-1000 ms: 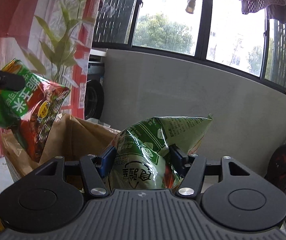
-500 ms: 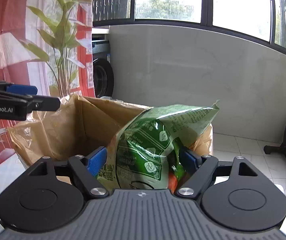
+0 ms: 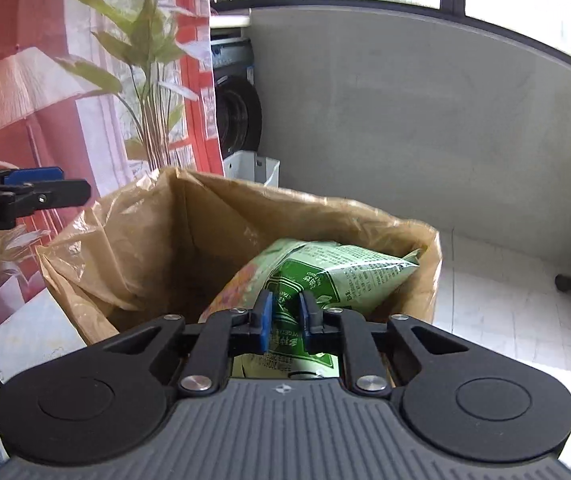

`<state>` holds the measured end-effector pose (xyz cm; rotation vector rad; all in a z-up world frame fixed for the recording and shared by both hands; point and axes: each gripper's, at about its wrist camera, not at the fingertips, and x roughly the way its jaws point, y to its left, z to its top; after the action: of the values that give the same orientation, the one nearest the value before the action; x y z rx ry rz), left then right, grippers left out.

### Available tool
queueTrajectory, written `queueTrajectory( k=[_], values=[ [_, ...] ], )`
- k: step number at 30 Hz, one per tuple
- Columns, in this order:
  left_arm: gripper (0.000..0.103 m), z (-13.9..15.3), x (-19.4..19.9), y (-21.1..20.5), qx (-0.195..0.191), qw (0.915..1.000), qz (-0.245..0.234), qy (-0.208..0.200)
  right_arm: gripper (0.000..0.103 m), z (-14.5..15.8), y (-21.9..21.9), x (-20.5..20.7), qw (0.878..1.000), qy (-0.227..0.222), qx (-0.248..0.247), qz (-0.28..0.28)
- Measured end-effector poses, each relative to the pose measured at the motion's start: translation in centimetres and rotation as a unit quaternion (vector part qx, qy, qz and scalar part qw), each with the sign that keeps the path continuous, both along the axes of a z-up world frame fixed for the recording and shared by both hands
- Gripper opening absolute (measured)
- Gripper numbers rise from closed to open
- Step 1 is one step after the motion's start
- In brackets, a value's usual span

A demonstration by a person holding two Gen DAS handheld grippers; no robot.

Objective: Organize snacks
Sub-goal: 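Move both open tools back toward the snack pile beside the box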

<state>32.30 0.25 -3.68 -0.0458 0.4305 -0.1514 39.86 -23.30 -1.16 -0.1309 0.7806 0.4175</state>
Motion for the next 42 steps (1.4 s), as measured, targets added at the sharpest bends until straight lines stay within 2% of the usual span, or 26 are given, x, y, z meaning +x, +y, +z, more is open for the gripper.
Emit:
queueTrajectory(
  k=[2, 4, 8, 13, 20, 24, 26, 27, 29, 31, 37, 42],
  values=[
    [0.081, -0.2, -0.3, 0.1, 0.0, 1.0, 0.001, 0.001, 0.014, -1.4, 0.3, 0.9, 0.999, 0.036, -0.002, -0.015],
    [0.081, -0.3, -0.5, 0.5, -0.002, 1.0, 0.002, 0.004, 0.014, -2.3, 0.4, 1.0, 0.998, 0.047, -0.009, -0.035],
    [0.081, -0.2, -0.9, 1.3, -0.01, 0.9999, 0.006, 0.007, 0.018, -2.0, 0.3, -0.1, 0.998, 0.016, -0.01, -0.052],
    [0.081, 0.2, -2.4, 2.1, -0.02, 0.9998, -0.001, 0.0, 0.025, -0.1, -0.7, -2.5, 0.998, -0.036, 0.009, -0.053],
    [0.081, -0.1, -5.1, 4.0, -0.035, 0.9994, -0.004, 0.001, 0.047, 1.1, -2.8, -8.0, 0.988, -0.122, 0.079, -0.056],
    [0.081, -0.8, -7.5, 5.3, -0.049, 0.9988, -0.001, -0.001, 0.058, 0.2, -4.2, -11.6, 0.976, -0.161, 0.128, -0.075],
    [0.081, -1.3, -9.0, 5.9, -0.053, 0.9986, 0.002, -0.007, 0.069, -0.7, -5.0, -13.3, 0.969, -0.172, 0.157, -0.086],
    [0.081, -1.6, -9.5, 6.0, -0.052, 0.9986, 0.004, -0.008, 0.073, -1.3, -5.3, -14.0, 0.966, -0.174, 0.168, -0.093],
    [0.081, -2.4, -10.8, 6.3, -0.051, 0.9986, 0.009, -0.009, 0.09, -2.6, -6.0, -15.3, 0.961, -0.176, 0.184, -0.106],
    [0.081, -3.3, -11.5, 6.4, -0.056, 0.9984, 0.012, -0.002, 0.096, -4.0, -6.5, -16.3, 0.961, -0.177, 0.177, -0.121],
    [0.081, -7.0, -12.3, 5.9, -0.081, 0.9956, 0.034, 0.032, 0.097, -7.9, -7.5, -18.9, 0.965, -0.153, 0.143, -0.157],
    [0.08, -9.8, -12.4, 5.0, -0.085, 0.9926, 0.041, 0.076, 0.094, -11.1, -8.0, -20.5, 0.977, -0.092, 0.105, -0.16]
  ],
)
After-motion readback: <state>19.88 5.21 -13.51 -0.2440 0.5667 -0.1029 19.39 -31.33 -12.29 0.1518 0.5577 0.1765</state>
